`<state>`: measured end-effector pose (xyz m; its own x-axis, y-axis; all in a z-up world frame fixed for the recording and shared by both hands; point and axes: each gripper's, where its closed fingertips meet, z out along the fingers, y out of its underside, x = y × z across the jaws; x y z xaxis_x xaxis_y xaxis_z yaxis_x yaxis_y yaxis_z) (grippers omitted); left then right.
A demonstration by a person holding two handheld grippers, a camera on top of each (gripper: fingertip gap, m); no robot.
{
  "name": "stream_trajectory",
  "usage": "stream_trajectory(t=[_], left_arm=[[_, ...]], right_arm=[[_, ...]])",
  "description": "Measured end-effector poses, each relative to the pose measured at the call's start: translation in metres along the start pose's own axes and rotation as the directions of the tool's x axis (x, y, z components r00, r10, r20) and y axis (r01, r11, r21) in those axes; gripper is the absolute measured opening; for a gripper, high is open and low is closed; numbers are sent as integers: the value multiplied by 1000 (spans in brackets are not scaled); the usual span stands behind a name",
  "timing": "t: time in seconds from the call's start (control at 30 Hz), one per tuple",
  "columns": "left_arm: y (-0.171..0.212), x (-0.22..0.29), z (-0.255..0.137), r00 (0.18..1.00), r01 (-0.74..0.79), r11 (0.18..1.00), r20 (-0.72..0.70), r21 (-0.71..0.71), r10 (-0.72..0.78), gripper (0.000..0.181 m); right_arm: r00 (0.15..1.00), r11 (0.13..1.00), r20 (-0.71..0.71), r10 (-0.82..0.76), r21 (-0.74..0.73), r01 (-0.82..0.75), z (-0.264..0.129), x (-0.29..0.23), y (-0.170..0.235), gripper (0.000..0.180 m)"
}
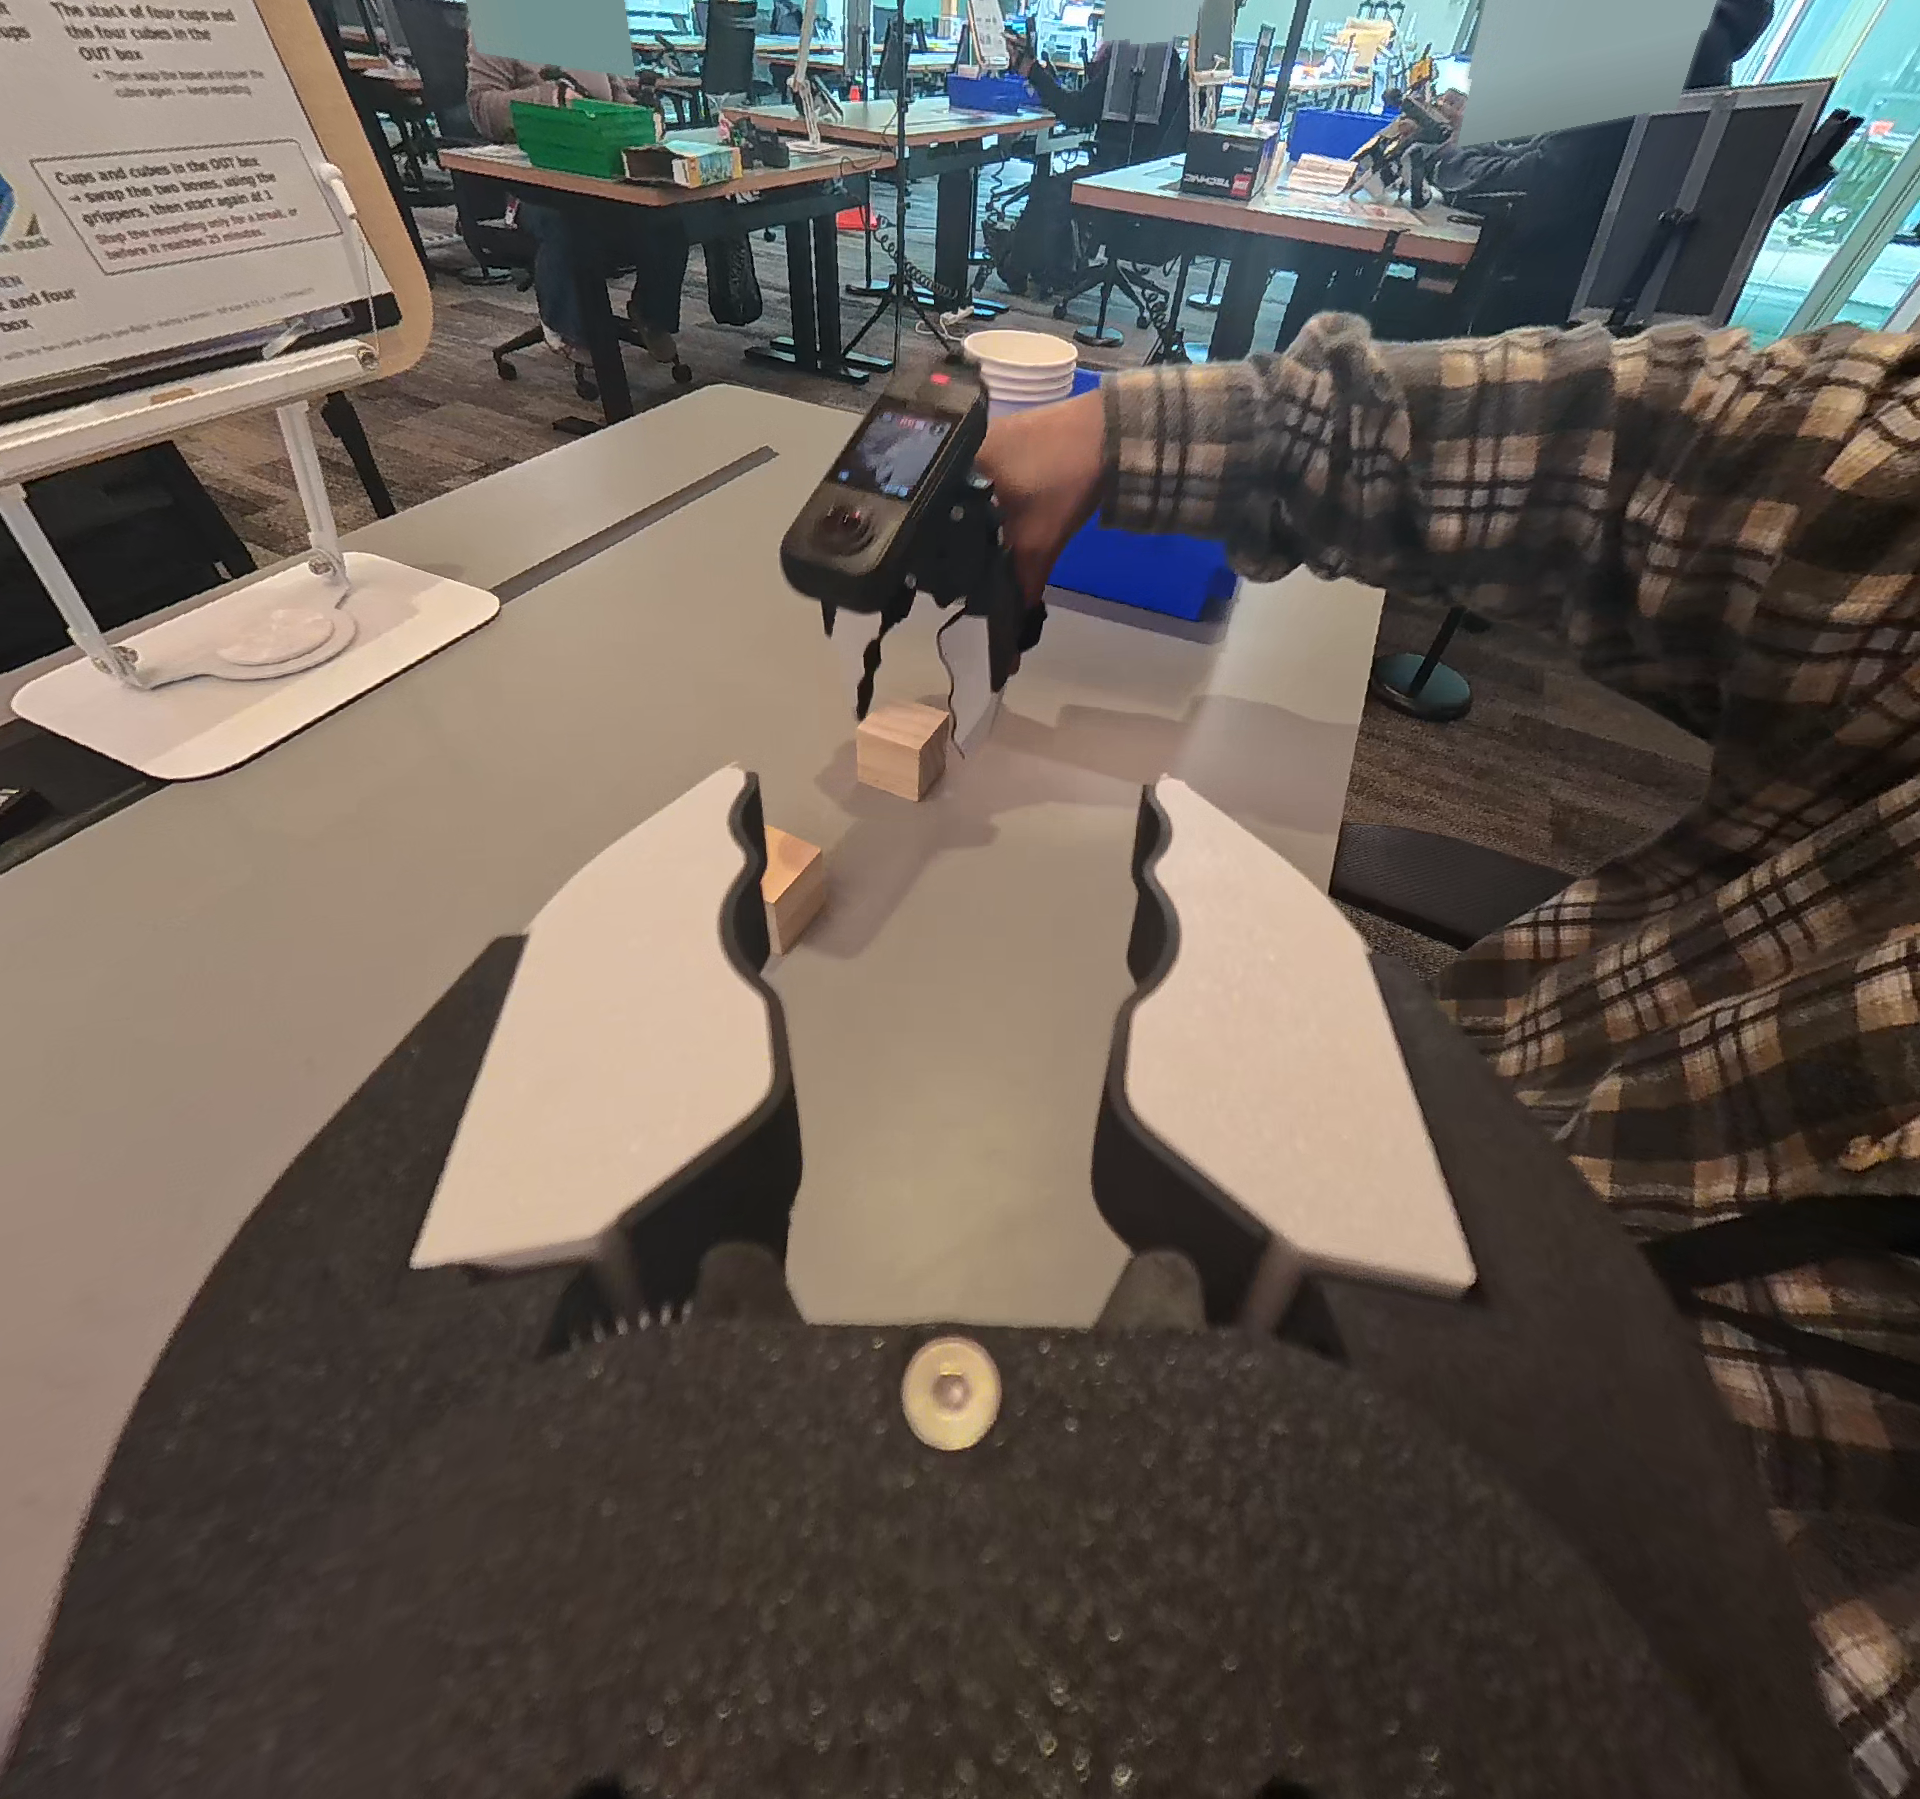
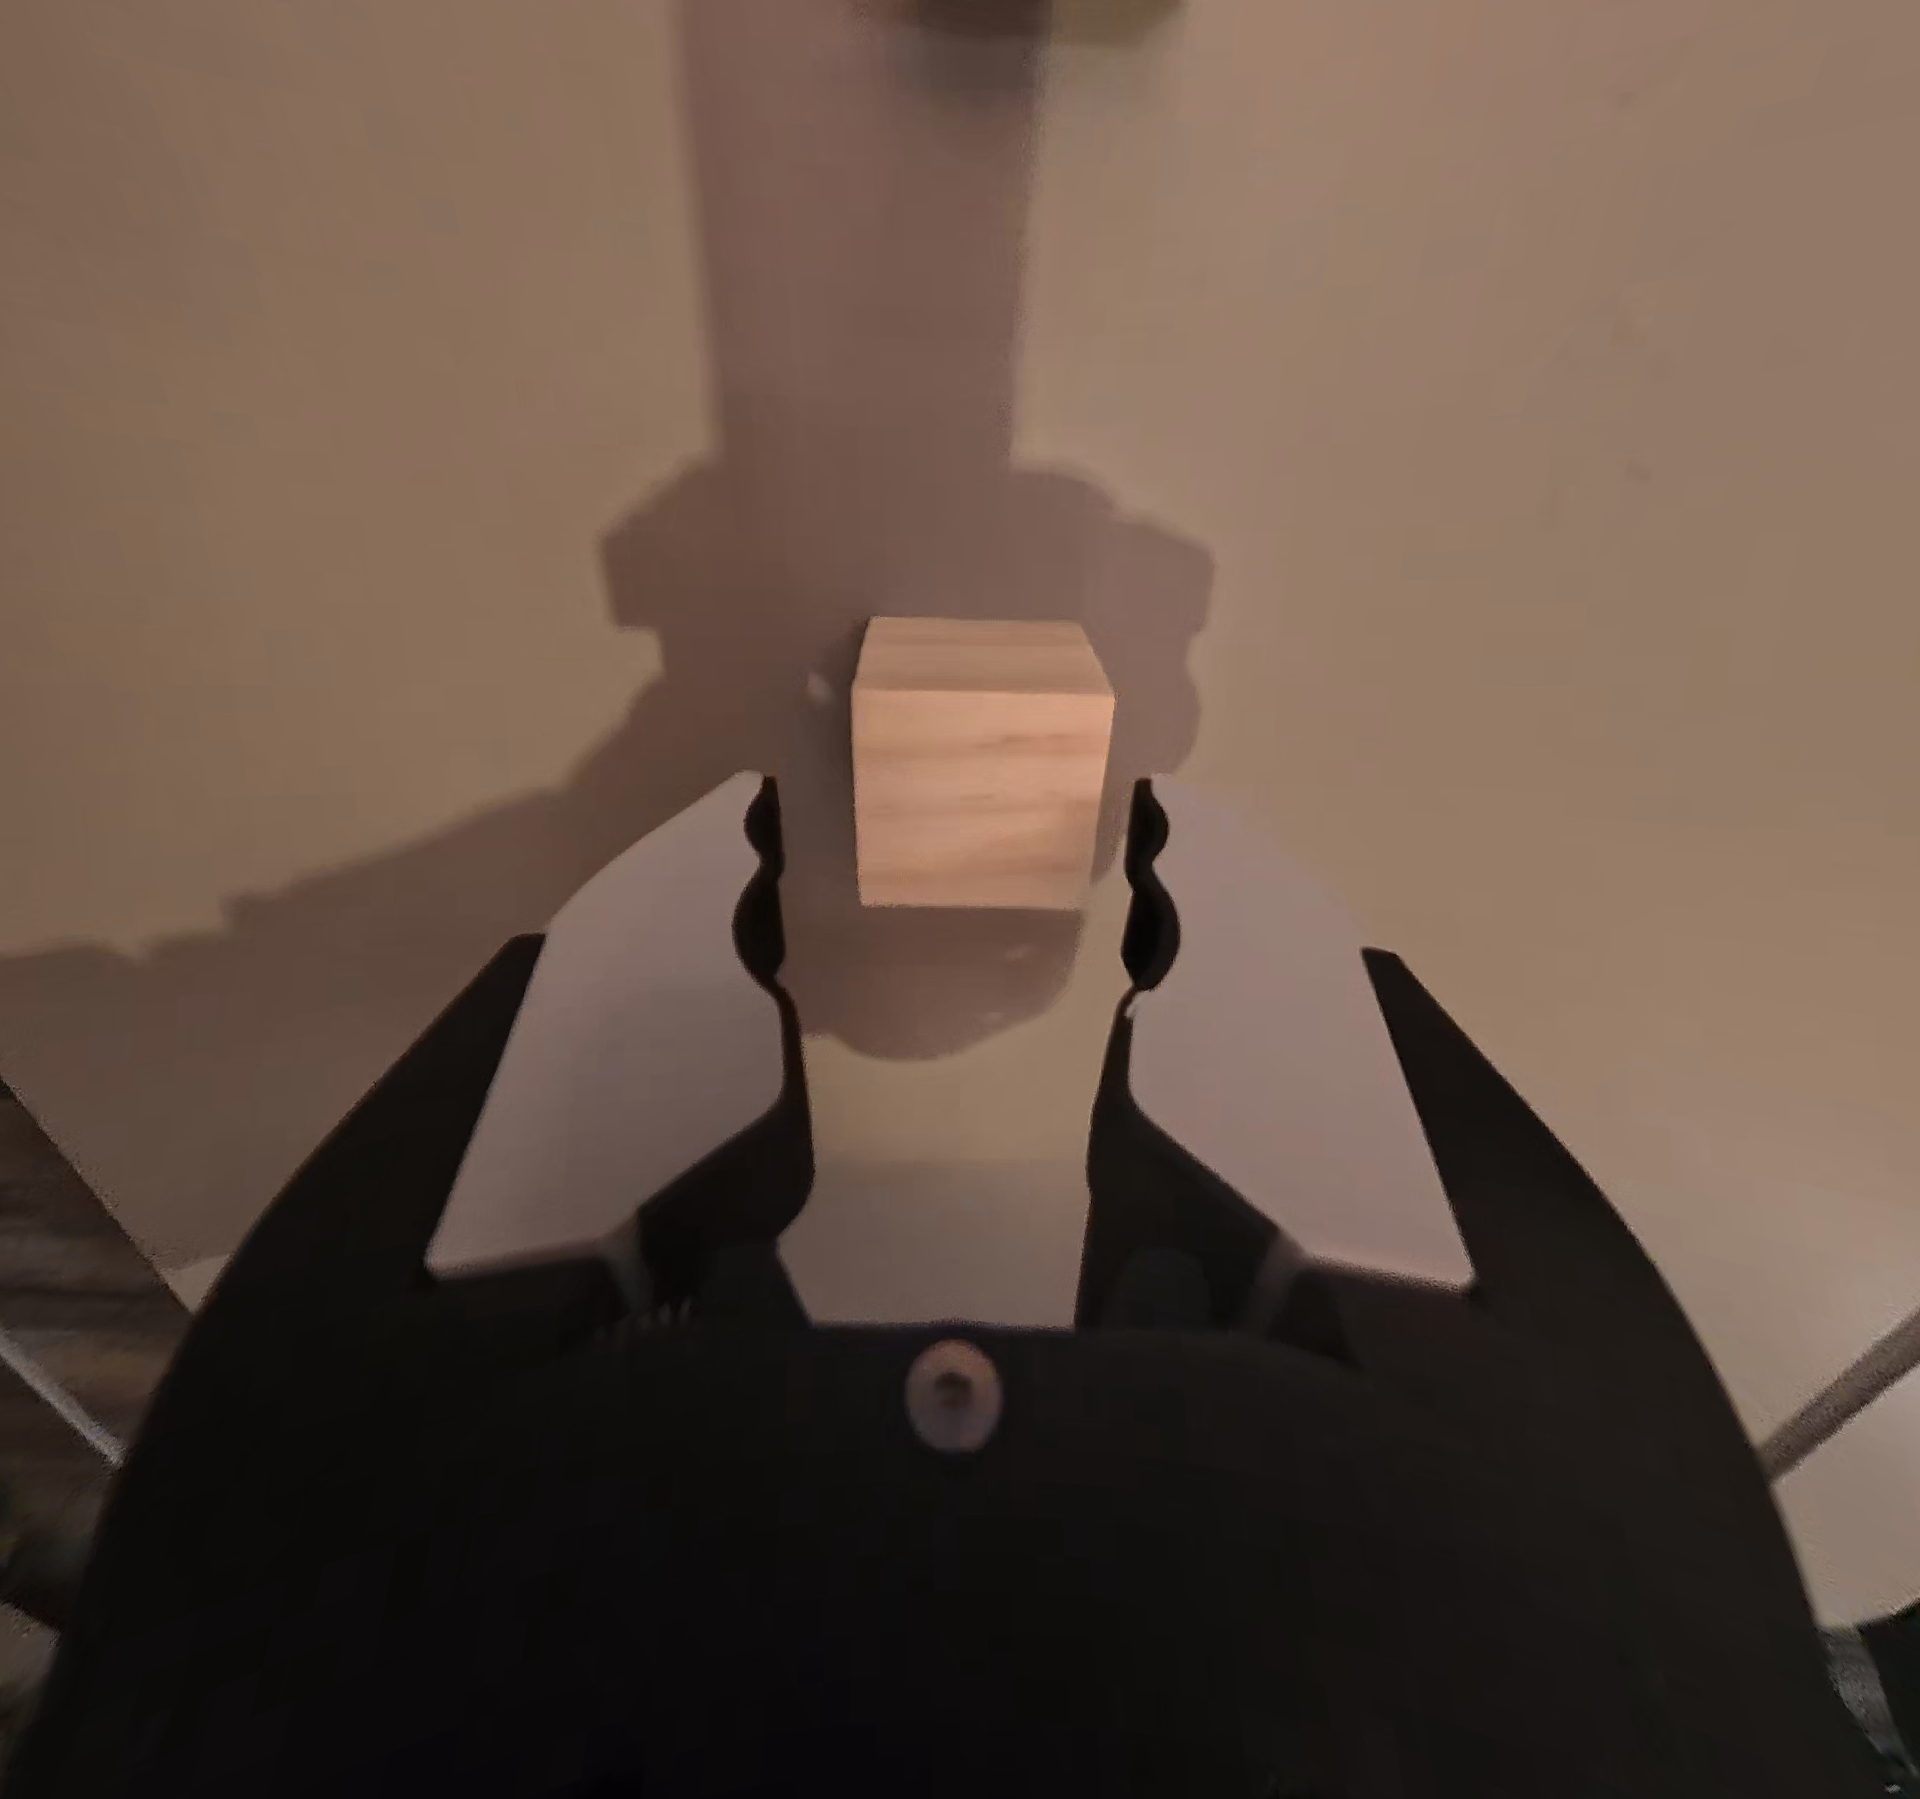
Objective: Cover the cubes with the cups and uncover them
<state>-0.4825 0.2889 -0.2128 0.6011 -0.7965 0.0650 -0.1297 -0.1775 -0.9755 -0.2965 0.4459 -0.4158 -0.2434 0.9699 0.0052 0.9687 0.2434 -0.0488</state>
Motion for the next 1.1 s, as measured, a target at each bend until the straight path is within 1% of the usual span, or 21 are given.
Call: stream_trajectory(t=[0.03, 0.07, 0.1, 0.2, 0.27, 0.37, 0.43, 0.47, 0.57, 0.63, 0.73, 0.83, 0.9, 0.97, 1.1], left_arm=[[0, 0, 0, 1000, 2, 1000, -2, -1, -2, 67], [1, 0, 0, 1000, 3, 1000, -3, -3, -3, 67], [1, 0, 1, 1000, 3, 1000, -5, -6, -3, 67], [1, 0, 0, 1000, -2, 1000, -5, -10, 1, 67], [1, 1, -1, 1000, -4, 1000, -4, -6, 4, 67], [1, 1, -2, 1000, 2, 1000, -5, -1, -2, 67], [1, 2, -1, 1000, 3, 1000, -9, -3, -3, 67], [1, 3, 0, 1000, 1, 1000, -10, -6, -1, 67], [3, 7, 5, 1000, -8, 1000, -18, -20, 8, 67], [4, 10, 8, 1000, -18, 999, -20, -30, 18, 67], [5, 14, 12, 999, -26, 999, -26, -42, 25, 67], [7, 18, 17, 999, -32, 998, -29, -55, 31, 67], [9, 19, 20, 999, -39, 997, -29, -69, 37, 67], [11, 18, 22, 999, -43, 996, -24, -80, 41, 67], [16, 15, 27, 999, -37, 995, -23, -95, 35, 67]], right_arm=[[1000, 1000, 10, 2, -4, -2, 4, -1, 1, 60], [1000, 1000, 15, 8, -8, -8, 8, 0, 1, 50], [1000, 1000, 21, 22, -19, -21, 9, 2, 3, 45], [992, 992, 15, 125, -25, -125, -2, 4, 5, 45], [977, 977, -10, 213, 10, -213, -27, 6, 10, 45], [927, 929, -79, 366, 90, -359, -85, 13, 37, 45], [853, 857, -106, 512, 136, -497, -129, 14, 71, 45], [798, 804, -115, 592, 147, -576, -148, 13, 94, 45], [582, 604, -166, 796, 148, -783, -190, 4, 175, 45], [432, 458, -178, 884, 151, -876, -199, -6, 229, 45], [245, 256, -95, 965, 139, -956, -180, -23, 287, 45], [110, 113, -35, 993, 105, -988, -143, -32, 329, 45], [59, 61, -27, 998, 88, -994, -118, -33, 350, 45], [27, 28, -17, 1000, 83, -996, -97, -31, 364, 45], [5, 7, -28, 1000, 72, -997, -65, -25, 384, 45]])
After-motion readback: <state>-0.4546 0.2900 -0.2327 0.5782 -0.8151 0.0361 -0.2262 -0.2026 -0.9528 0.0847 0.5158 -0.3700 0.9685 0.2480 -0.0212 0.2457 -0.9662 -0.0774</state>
